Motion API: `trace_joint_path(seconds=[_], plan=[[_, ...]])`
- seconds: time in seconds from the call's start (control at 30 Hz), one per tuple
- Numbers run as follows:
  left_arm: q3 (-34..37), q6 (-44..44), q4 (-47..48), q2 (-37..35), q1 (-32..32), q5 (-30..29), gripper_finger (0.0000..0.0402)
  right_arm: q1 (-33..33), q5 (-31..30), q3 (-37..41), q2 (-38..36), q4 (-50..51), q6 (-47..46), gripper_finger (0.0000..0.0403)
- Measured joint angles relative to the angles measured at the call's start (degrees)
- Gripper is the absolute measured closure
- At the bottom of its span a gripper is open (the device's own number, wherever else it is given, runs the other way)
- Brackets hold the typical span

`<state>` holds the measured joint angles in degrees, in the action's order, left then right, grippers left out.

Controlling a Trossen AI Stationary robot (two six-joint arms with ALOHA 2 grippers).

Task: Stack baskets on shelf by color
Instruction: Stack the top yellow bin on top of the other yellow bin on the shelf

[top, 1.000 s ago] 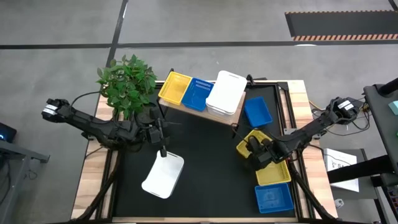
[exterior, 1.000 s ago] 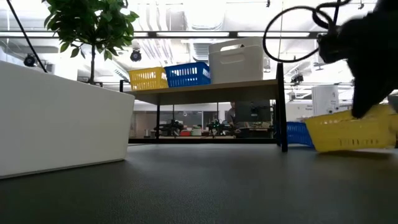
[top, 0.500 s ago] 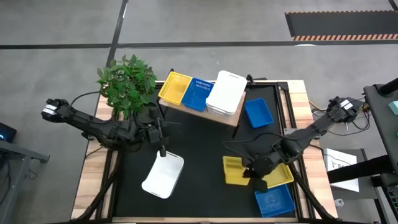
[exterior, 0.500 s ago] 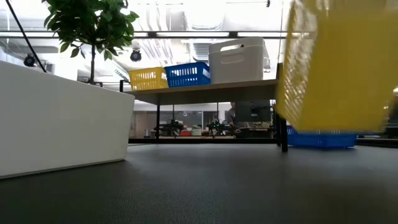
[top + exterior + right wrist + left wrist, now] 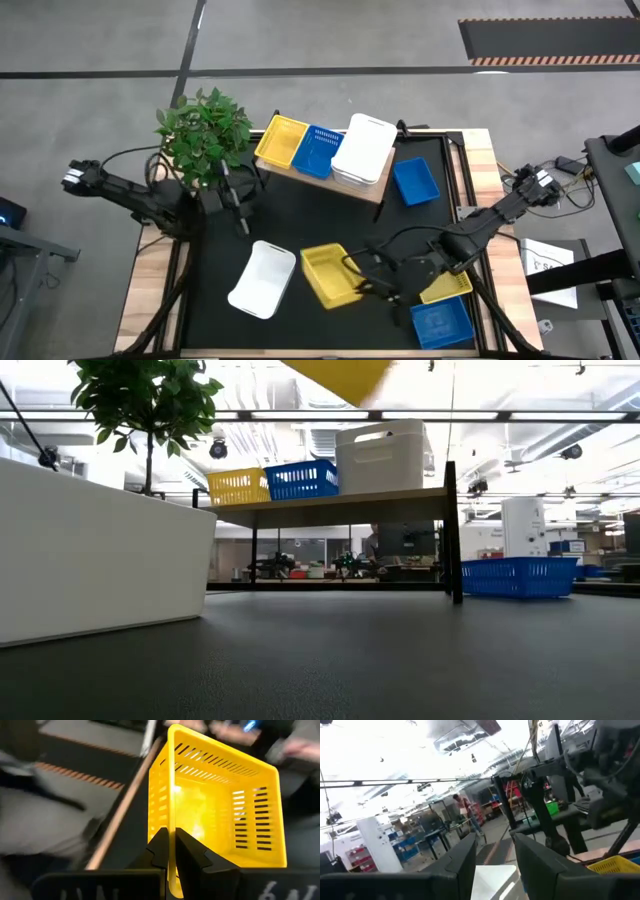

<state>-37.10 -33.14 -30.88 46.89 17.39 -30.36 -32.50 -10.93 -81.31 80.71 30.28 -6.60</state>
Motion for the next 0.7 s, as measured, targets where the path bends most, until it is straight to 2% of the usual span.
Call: trace_joint_path(seconds=[0.13, 0.3, 0.37, 0.5, 0.7], plan=[[3.5, 3.7, 4.0, -1.8, 0.0, 0.1, 0.0281, 1.9, -8.4, -9.1, 5.9, -0.1, 6.8, 0.039], [8.6, -1.3, -7.6, -2.8, 0.0, 0.3, 0.0281, 5.6, -21.0, -20.3, 12.8, 0.7, 13.6, 0.039], [10.0, -1.9, -10.3, -3.7, 0.1, 0.3, 0.0281, 7.5, -24.0, -24.8, 15.3, 2.8, 14.1, 0.039], [12.1, -1.8, -15.0, -5.9, 0.1, 0.3, 0.0281, 11.6, -27.1, -32.5, 20.0, 6.5, 13.7, 0.039], [14.2, -1.7, -18.2, -7.6, 0.1, 0.3, 0.0281, 18.5, -27.7, -39.9, 25.8, 8.0, 13.2, 0.039]])
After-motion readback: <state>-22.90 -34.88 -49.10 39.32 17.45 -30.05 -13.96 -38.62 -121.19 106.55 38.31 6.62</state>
